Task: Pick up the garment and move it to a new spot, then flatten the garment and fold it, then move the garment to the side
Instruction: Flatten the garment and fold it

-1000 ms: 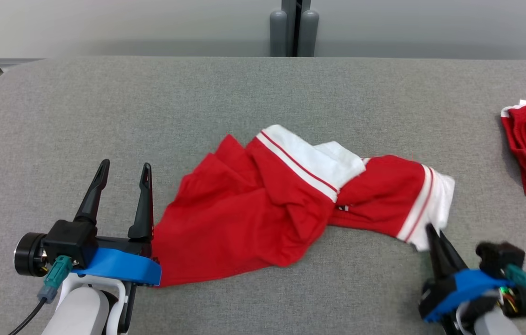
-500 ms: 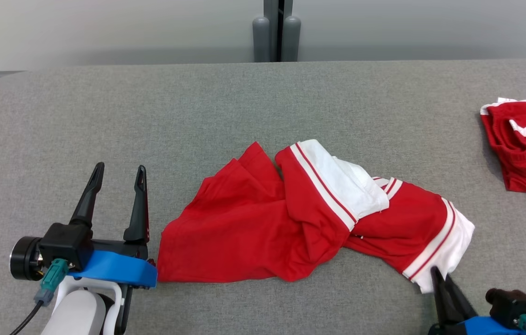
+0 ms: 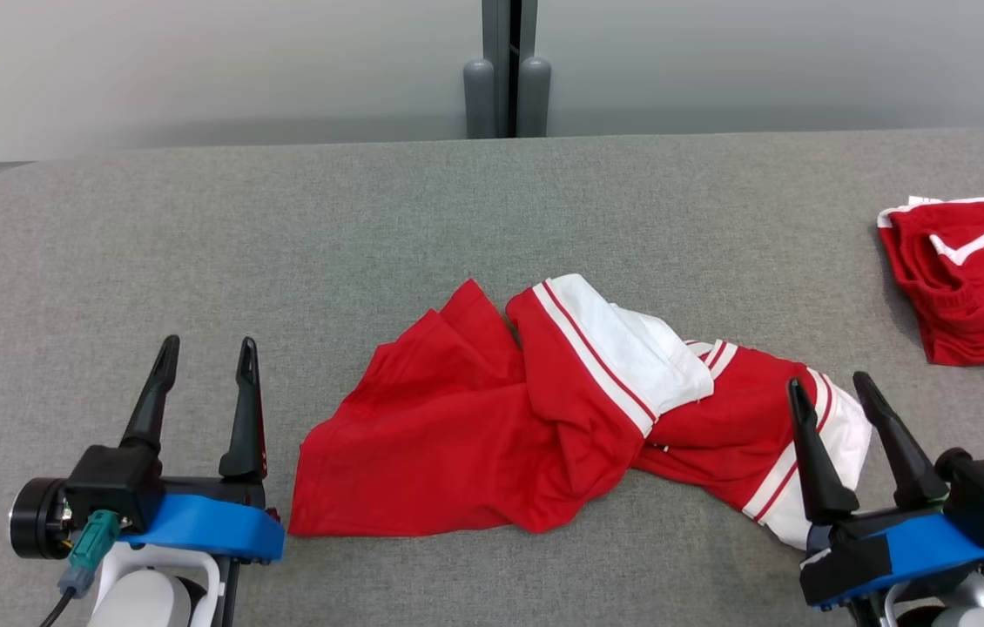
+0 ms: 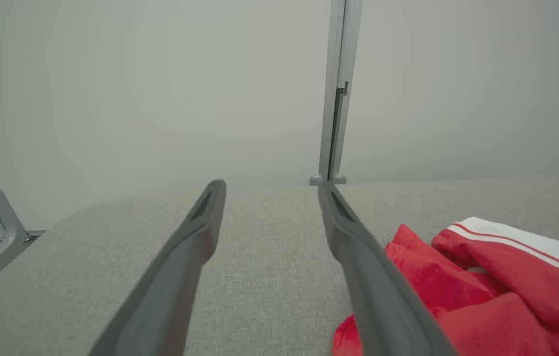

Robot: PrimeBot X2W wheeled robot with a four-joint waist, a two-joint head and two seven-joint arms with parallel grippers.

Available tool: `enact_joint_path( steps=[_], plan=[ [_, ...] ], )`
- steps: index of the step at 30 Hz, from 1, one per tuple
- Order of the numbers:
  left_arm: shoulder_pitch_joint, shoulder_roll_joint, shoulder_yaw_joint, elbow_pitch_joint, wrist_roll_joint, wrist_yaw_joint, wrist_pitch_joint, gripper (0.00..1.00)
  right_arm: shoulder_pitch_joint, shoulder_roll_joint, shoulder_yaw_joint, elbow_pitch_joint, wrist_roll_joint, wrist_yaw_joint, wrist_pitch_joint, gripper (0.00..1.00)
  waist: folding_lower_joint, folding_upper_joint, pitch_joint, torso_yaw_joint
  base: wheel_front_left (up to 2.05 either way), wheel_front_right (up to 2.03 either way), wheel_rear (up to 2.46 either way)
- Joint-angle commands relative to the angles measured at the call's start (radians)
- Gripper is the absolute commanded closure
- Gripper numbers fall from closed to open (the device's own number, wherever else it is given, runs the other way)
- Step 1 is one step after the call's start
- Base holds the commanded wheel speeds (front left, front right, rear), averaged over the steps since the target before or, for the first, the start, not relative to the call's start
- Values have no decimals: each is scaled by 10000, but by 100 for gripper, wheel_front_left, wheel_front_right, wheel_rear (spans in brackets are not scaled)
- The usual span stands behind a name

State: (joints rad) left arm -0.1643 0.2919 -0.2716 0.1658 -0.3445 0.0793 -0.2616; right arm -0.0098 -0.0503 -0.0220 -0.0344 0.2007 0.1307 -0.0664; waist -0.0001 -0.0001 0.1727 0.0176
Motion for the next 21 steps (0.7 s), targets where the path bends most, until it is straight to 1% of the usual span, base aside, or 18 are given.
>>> enact_joint_path(
  steps=[1, 6, 10, 18, 21],
  plan=[
    [37, -6, 59, -10, 17, 26, -46, 0, -129, -9, -1, -101, -76, 2, 55, 0, 1, 1, -33, 18, 0, 0, 0],
    [244, 8, 82, 65, 1, 23, -45, 0, -69, -8, -95, -295, -165, 2, 361, 0, 1, 1, -195, 86, 0, 0, 0],
    [376, 10, 111, 98, -22, 48, -45, 0, 112, -8, -166, -369, -112, 2, 401, 0, 1, 1, -300, 97, 0, 0, 0],
    [261, 18, 46, 54, 38, 7, -47, 0, 136, -10, -129, -484, -27, 2, 604, 0, 1, 1, -274, 171, 0, 0, 0],
    [60, -42, 26, -15, 76, -6, -45, 0, -215, -294, 60, -264, -2, 2, 972, 0, 1, 1, -46, 281, 0, 0, 0]
  ],
)
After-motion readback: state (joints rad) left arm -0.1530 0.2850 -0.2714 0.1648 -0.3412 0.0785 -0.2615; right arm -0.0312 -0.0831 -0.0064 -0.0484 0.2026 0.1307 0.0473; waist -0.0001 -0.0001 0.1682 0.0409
